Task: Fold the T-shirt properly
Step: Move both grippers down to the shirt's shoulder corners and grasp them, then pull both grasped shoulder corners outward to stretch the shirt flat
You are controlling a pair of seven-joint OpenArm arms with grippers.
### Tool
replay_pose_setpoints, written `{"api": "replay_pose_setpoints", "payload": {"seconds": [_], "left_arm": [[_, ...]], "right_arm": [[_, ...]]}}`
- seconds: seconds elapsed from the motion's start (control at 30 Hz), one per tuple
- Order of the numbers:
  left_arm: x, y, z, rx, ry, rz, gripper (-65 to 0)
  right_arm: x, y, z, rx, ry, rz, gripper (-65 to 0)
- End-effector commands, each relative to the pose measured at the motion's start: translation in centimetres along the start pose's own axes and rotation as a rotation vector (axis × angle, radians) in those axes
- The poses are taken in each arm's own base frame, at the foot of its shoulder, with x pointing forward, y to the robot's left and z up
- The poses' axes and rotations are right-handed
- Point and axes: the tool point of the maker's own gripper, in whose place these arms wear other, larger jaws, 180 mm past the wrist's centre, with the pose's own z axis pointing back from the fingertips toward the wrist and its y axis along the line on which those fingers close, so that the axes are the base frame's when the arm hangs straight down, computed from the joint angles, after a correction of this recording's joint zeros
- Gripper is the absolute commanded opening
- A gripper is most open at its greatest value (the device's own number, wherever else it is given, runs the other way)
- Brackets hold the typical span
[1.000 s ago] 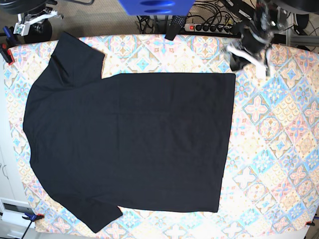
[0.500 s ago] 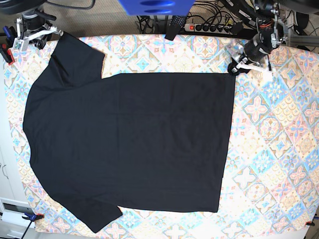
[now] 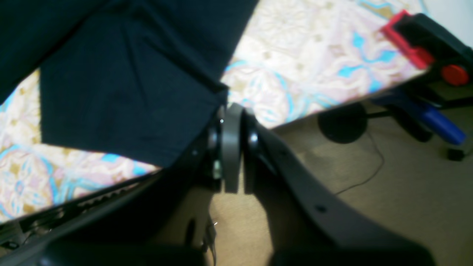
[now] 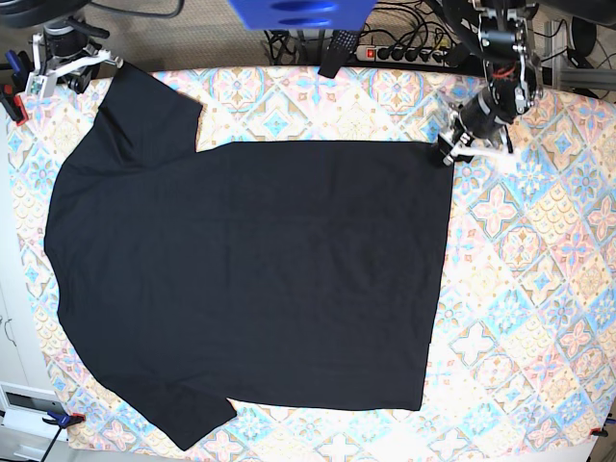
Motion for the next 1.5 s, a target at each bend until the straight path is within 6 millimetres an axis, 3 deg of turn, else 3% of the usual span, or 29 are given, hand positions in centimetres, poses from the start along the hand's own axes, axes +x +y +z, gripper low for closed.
{"api": "replay_pose_setpoints", "payload": {"seconds": [0.0,0.2,0.33,0.47,0.6,0.73,0.9,1.1,1.33,1.47], "left_arm": [[-0.3,-0.2,-0.3,0.005,0.007,0.006,-46.5],[-0.1,-1.9,-1.2,-0.033,0.004,0.015,-47.8],[-0.8,-1.9,-1.3,-0.036,0.011,0.025,-65.0],[-1.7,-0.7,-0.8,-0.012,0.027,0.032,-65.0],[-2.1,-0.3,-0.7,-0.003,0.034,0.036,-65.0],[-2.5,0.4,-0.4,0.01,0.04,0.041,-65.0],[-2.0,1.3,0.2,0.034,0.038,0.022,-65.0],[-1.4,1.6,0.5,0.042,0.032,0.009,-65.0],[-1.3,1.7,0.5,0.043,0.032,0.008,-65.0],[-1.3,1.7,0.5,0.043,0.032,0.008,-65.0]], "right_arm": [[1.0,-0.3,0.3,-0.003,-0.032,0.013,-65.0],[0.9,-0.2,0.3,-0.003,-0.032,0.011,-65.0],[0.9,-0.3,0.3,-0.004,-0.031,0.011,-65.0],[0.7,-0.4,0.2,-0.008,-0.026,0.009,-63.3],[1.5,-0.2,-0.7,-0.004,-0.051,-0.006,-54.5],[1.1,-0.7,-1.8,-0.02,-0.036,-0.027,-43.7],[0.3,-0.1,-4.5,-0.016,0.067,-0.075,-37.4],[2.0,0.8,-5.9,0.002,0.046,-0.097,-35.8],[1.3,0.4,-6.1,-0.008,0.066,-0.108,-35.8],[-0.3,1.9,-6.5,0.026,0.109,-0.098,-35.8]]}}
